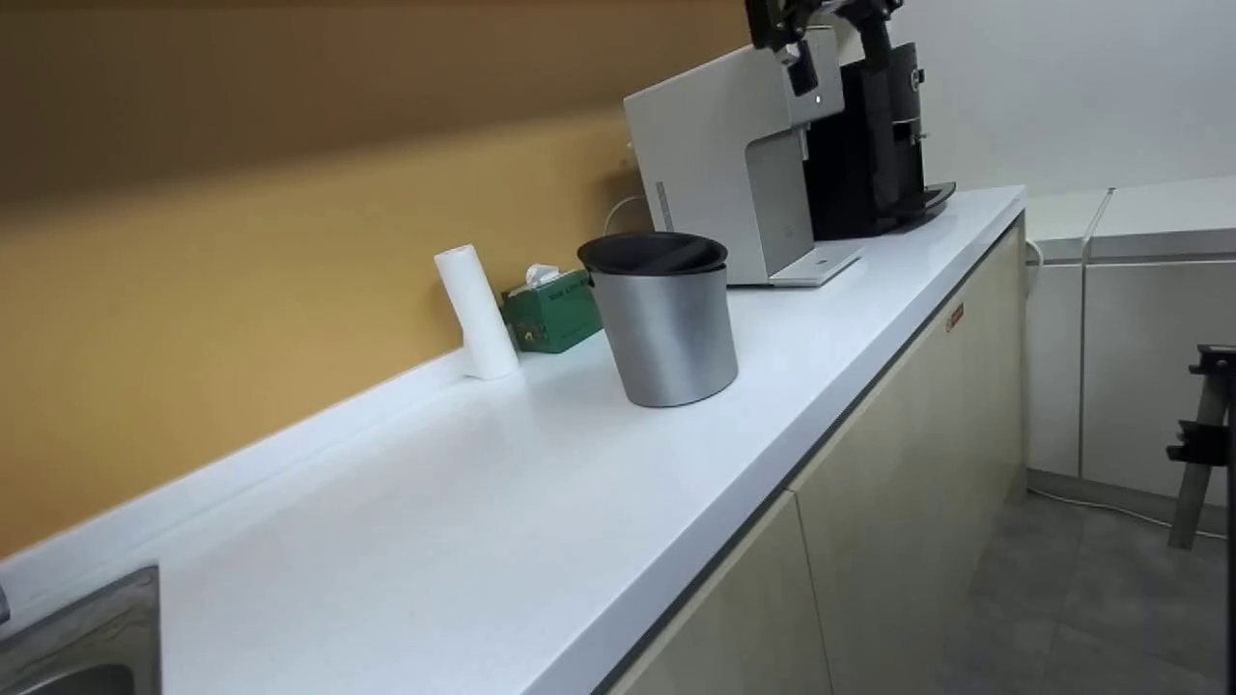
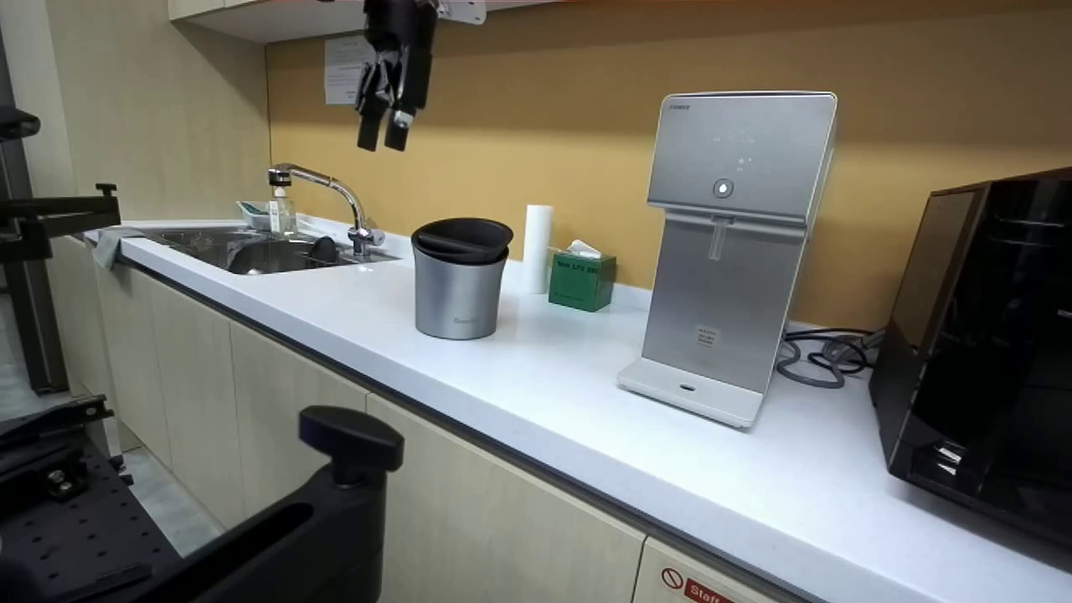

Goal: Remove the black bin from the silver bin

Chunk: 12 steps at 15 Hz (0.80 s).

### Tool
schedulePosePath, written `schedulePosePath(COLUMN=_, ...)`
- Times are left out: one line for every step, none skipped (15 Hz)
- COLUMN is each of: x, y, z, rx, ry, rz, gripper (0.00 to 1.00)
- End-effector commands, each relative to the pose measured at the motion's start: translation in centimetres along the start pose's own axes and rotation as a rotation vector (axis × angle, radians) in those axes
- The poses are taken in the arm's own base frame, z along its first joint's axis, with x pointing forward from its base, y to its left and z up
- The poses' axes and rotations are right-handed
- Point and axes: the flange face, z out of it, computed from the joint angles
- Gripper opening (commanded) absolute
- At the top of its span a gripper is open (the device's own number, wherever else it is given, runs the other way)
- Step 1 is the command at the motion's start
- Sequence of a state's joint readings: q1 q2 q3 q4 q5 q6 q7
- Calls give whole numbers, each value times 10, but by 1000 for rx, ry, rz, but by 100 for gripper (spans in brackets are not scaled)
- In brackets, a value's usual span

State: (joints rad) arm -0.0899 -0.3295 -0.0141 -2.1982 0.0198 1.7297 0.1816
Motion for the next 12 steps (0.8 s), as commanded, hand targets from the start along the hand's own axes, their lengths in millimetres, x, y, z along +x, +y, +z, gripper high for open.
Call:
schedulePosePath(x=26, y=-41, z=6, rx=48, ry=121, rz=151, gripper=100)
schedulePosePath(x=34, y=-53, z=9, rx=70, ry=154, rz=190, gripper=100)
schedulePosePath(x=41, y=-65, z=14, rx=83, ry=181, rz=232, gripper=100)
schedulePosePath(x=48, y=-77, z=19, rx=102, ry=202, rz=275, gripper=100)
schedulePosePath(x=52, y=-88, z=25, rx=99, ry=208, rz=292, gripper=100)
schedulePosePath(x=43, y=-72, z=21, rx=84, ry=196, rz=216, gripper=100)
schedulePosePath(x=46, y=-79, z=28, rx=81, ry=194, rz=214, gripper=100)
schedulePosePath(x=47, y=-80, z=32, rx=79, ry=187, rz=210, gripper=100)
schedulePosePath(x=47, y=-79, z=31, rx=79, ry=188, rz=211, gripper=100)
schedulePosePath(x=47, y=-76, z=29, rx=81, ry=191, rz=214, gripper=100)
schedulePosePath(x=47, y=-74, z=27, rx=83, ry=194, rz=215, gripper=100)
schedulePosePath(x=48, y=-76, z=28, rx=89, ry=204, rz=243, gripper=100)
